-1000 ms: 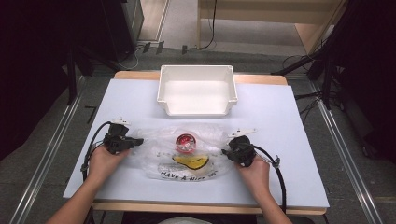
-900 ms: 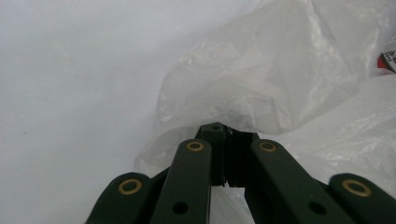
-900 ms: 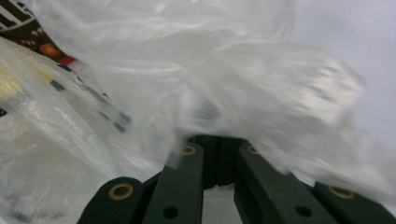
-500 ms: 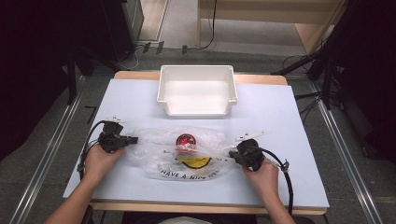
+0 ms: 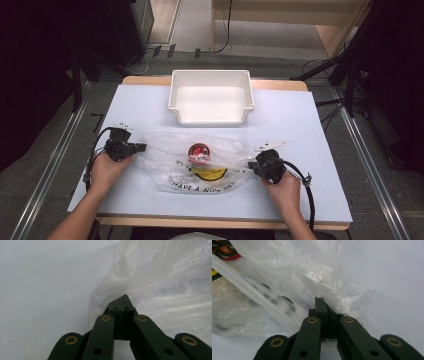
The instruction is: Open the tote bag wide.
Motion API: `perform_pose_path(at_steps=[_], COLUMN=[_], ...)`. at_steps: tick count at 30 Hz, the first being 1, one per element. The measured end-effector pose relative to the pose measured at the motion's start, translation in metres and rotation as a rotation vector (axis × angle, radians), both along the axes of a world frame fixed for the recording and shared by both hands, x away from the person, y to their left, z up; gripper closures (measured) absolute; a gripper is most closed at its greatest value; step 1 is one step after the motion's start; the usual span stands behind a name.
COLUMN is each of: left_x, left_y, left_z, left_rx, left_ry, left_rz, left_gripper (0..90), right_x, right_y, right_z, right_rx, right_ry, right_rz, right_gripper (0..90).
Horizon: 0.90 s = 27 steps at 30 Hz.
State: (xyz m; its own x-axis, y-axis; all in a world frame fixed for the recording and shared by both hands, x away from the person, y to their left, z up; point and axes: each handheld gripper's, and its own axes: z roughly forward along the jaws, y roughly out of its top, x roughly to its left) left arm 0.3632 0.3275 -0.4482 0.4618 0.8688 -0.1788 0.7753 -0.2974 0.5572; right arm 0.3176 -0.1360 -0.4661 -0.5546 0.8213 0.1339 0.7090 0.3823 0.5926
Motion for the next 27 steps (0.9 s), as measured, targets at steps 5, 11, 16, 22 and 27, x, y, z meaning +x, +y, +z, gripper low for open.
perform_pose_path(at_steps=[5,11,16,22,27], left_x=[0.0018,0.0025,0.0020,0.0014,0.0041], left_y=[0.0006,0.0020,0.0016,0.0027,0.0037], left_z=[-0.0004,-0.0009,-0.0008,-0.0009,-0.0012], left_rx=[-0.006,-0.016,-0.012,-0.016,-0.015], left_ry=[-0.002,0.000,-0.002,-0.001,-0.006], left_rz=[0.004,0.005,0.005,-0.003,0.003], left_gripper=[90.0,90.0,90.0,90.0,90.0], right_x=[0.0019,0.0008,-0.0018,-0.0041,-0.0034], right_y=[-0.0013,-0.0018,-0.0044,-0.0056,-0.0039], right_z=[-0.0005,0.0004,0.0005,0.0008,0.0014], right_rx=[0.007,-0.005,0.006,0.002,-0.023], right_ry=[-0.001,0.004,0.020,0.026,0.010], right_rz=[-0.003,0.011,0.014,0.013,0.006], right_gripper=[90.0,90.0,90.0,90.0,90.0])
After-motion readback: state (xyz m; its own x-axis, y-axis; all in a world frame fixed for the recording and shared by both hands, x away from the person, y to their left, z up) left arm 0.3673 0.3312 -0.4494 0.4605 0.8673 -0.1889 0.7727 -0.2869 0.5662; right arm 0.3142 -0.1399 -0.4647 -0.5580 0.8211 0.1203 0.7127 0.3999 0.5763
